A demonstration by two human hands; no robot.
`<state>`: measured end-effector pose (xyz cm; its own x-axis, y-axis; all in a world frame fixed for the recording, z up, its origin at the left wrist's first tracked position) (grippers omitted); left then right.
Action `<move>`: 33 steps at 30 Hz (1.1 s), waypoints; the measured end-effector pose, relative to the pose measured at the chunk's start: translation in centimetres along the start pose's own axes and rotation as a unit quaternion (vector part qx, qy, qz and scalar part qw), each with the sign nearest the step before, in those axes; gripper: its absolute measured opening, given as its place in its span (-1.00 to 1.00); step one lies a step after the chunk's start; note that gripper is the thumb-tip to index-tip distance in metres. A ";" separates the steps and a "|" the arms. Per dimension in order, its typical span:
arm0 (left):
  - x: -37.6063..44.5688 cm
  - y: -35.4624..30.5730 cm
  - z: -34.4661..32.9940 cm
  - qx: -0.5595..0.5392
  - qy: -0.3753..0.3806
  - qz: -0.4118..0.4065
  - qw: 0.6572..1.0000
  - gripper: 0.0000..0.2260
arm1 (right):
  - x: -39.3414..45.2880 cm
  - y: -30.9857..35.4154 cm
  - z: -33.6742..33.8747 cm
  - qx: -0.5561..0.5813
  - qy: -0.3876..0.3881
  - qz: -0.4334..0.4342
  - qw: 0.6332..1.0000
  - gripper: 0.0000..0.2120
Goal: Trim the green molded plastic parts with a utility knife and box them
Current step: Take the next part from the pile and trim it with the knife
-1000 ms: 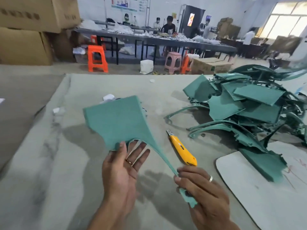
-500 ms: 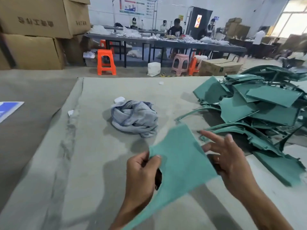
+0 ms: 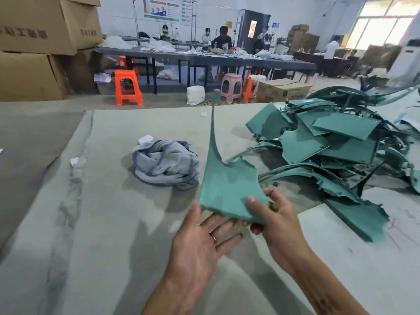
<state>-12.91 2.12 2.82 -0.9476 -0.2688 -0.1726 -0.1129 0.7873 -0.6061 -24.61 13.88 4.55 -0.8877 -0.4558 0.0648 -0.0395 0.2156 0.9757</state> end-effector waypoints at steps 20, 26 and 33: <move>-0.6 -4.4 5.1 -0.077 -0.207 -0.200 0.955 -0.91 | 5.5 -1.1 3.0 -0.497 -0.112 0.038 0.859 -0.69; -0.4 -4.4 5.6 -0.122 -0.211 -0.168 0.955 -0.94 | 4.4 -3.7 -2.2 0.157 -0.013 -0.117 0.980 -0.87; -0.7 -4.3 6.5 -0.038 -0.271 -0.176 0.946 -0.92 | 1.9 -4.5 -9.0 0.177 0.191 -0.126 0.957 -0.50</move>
<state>-9.84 -4.73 0.49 -0.5572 -0.7498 -0.3568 -0.4333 0.6291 -0.6454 -21.98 4.28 2.19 -0.6006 -0.7992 -0.0253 -0.4428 0.3062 0.8427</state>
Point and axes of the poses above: each hand's wrist, its own x-axis towards the middle knuckle, its own z-axis out of the back of the hand, y = z × x, the point moved 9 cm from there along x, towards the middle knuckle, and after that the axes turned 2 degrees about y, right-handed, at the moved point
